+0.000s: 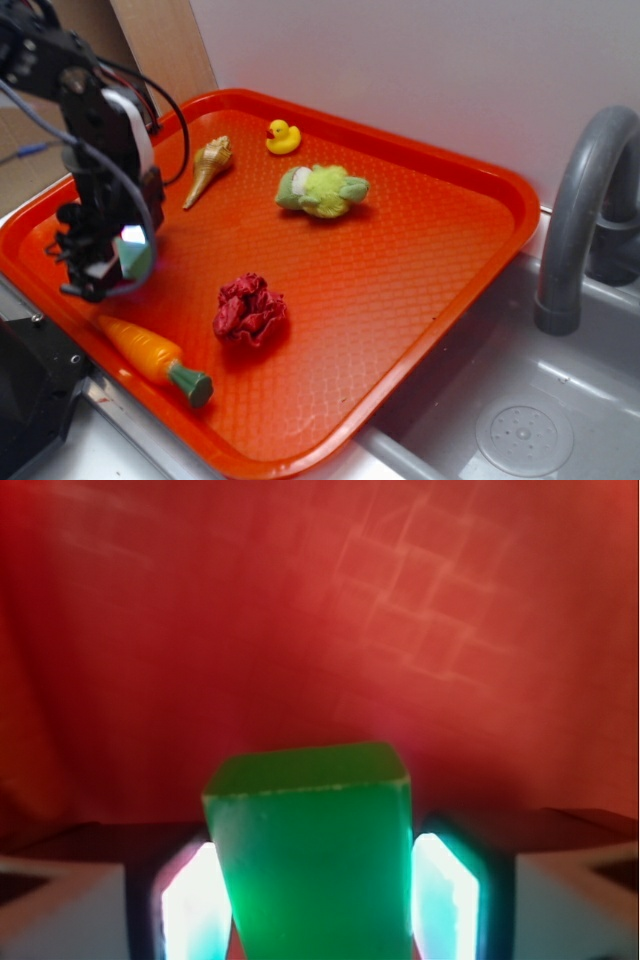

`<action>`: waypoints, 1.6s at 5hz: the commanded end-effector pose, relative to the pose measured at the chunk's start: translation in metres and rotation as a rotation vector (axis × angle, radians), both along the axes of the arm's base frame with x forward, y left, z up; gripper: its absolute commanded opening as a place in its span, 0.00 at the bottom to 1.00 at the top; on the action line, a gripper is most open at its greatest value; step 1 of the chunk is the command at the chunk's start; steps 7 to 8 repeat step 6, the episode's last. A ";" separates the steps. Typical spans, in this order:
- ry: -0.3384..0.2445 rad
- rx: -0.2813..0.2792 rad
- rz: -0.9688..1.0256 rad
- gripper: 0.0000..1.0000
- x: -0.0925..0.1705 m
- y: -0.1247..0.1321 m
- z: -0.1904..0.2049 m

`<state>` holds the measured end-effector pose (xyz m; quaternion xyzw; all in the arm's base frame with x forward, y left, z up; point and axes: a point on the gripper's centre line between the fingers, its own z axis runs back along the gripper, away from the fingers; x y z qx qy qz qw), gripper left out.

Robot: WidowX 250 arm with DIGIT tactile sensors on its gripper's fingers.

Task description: Grab the green block.

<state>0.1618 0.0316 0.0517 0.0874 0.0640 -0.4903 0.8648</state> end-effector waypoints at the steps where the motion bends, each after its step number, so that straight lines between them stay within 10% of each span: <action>1: -0.234 -0.019 0.115 0.00 0.035 -0.009 0.106; 3: -0.199 -0.087 0.579 0.00 0.053 -0.038 0.166; 5: -0.173 -0.037 0.922 0.00 0.059 -0.024 0.195; 8: -0.194 -0.086 0.839 0.00 0.063 -0.022 0.194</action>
